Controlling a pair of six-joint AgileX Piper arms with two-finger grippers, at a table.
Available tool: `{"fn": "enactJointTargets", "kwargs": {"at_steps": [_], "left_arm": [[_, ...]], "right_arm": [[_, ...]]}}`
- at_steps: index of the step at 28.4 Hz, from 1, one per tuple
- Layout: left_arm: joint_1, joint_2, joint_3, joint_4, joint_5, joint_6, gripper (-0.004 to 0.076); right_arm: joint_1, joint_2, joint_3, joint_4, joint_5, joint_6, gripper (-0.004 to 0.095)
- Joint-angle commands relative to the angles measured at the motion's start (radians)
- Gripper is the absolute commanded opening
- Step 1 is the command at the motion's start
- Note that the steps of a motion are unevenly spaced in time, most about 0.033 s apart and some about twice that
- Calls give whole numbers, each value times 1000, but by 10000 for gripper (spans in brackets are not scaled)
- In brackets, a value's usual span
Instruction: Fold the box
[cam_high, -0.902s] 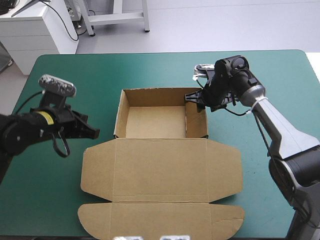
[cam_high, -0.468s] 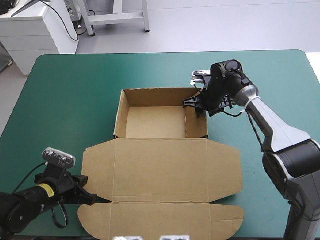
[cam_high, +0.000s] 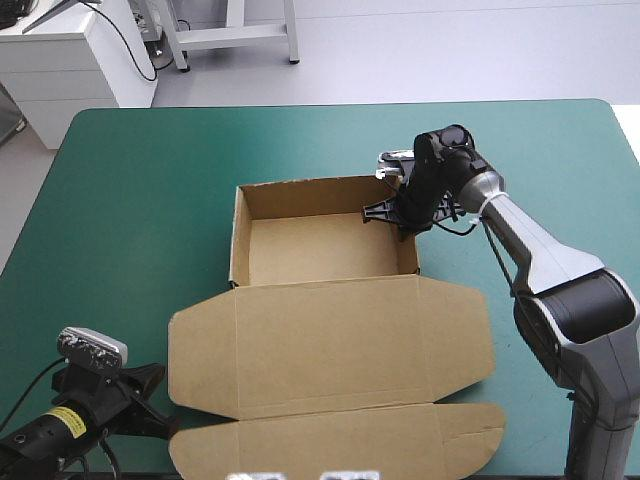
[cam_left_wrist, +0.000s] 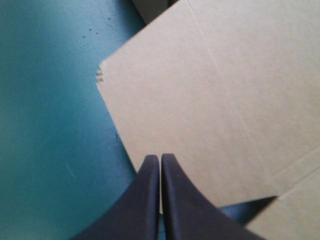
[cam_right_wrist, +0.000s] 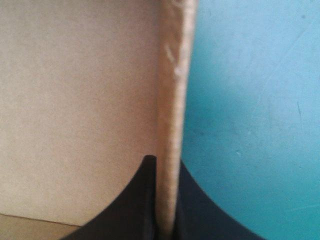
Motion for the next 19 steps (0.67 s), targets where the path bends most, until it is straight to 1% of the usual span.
{"fn": "enactJointTargets", "kwargs": {"at_steps": [1,3,5,6,9,14,17,18,19], "left_arm": [[-5,9,-25,-10,-34,-6,-8],[-5,9,-25,-10,-22,-6,-8],[-5,9,-25,-10,-10,-6,-8],[-5,9,-25,-12,-2,-6,-8],[-5,9,-25,-12,27,-6,-8],[-5,9,-25,-10,77,-6,-8],[-5,9,-25,0,95,-6,-8],[-5,9,-25,13,93,-4,-8],[-5,9,-24,30,89,-4,-8]], "right_arm": [[-5,-59,-49,-21,1,-22,-21],[-17,-70,-75,-28,-6,-22,-21],[-41,-76,-111,-62,12,-25,-21],[-57,-78,-124,-83,18,-27,-21],[-130,-99,-136,-94,18,-38,-21],[-312,-120,-136,-98,18,-85,-21],[-439,-124,-136,-104,18,-108,-21],[-513,-124,-136,-104,18,-133,-21],[-551,-124,-136,-110,18,-135,-21]]}}
